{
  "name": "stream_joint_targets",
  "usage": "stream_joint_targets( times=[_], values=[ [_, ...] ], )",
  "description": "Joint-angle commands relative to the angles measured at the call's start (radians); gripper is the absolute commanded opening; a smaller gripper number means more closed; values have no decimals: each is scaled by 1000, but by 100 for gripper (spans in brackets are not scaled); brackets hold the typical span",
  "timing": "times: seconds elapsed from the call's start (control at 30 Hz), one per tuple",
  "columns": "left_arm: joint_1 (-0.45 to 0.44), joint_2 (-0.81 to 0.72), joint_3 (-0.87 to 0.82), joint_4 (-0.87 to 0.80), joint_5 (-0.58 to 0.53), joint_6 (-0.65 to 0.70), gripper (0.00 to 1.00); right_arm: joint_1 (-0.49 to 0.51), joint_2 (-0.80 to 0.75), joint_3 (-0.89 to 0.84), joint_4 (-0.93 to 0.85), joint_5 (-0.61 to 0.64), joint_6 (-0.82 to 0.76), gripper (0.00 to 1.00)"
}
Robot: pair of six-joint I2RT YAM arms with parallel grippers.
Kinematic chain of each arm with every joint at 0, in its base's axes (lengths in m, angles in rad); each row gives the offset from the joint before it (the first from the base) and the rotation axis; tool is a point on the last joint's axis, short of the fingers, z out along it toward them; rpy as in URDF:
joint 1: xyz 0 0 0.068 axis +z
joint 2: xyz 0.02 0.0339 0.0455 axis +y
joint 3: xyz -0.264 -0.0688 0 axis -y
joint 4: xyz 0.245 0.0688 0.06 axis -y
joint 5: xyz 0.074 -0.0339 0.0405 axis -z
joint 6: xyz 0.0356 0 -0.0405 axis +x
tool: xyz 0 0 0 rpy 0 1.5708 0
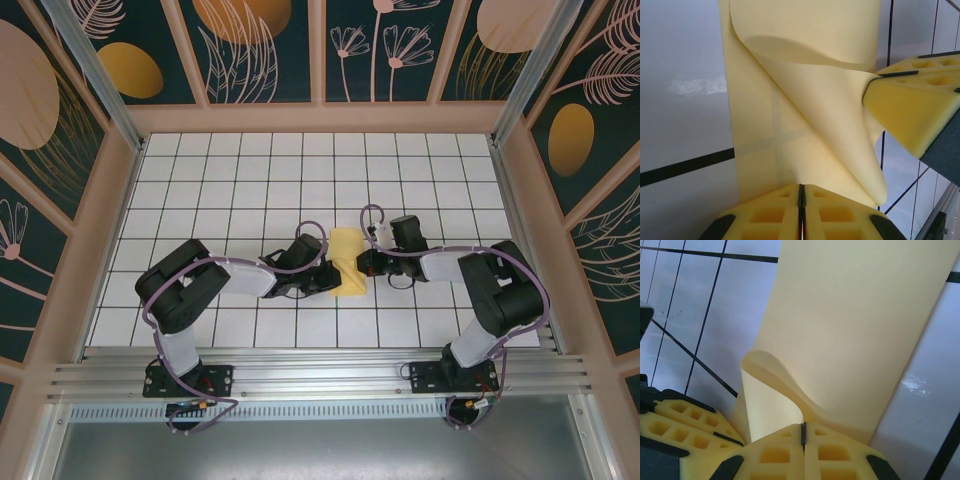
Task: Fold a paper plane with a square sheet of paper (pick it up from the middle)
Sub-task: Fold the triangle a second time at the center of the table.
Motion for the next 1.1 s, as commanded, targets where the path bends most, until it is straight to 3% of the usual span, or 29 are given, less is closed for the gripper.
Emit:
stream_joint_targets(
  times=[0.0, 0.47, 0.73, 1.07],
  values=[
    [-1, -2, 4, -79, -43, 21, 13, -15, -2, 4, 4, 3, -12, 5],
    [-1, -39, 2, -52, -23, 15, 18, -17, 12, -20, 14, -27, -5, 7],
    [-2, -115, -8, -38, -69, -1, 24, -17, 27, -12, 4, -11, -19, 7],
    [-1, -135, 11, -71, -144, -16, 16, -16, 5, 7, 1, -59, -16, 7]
  ],
)
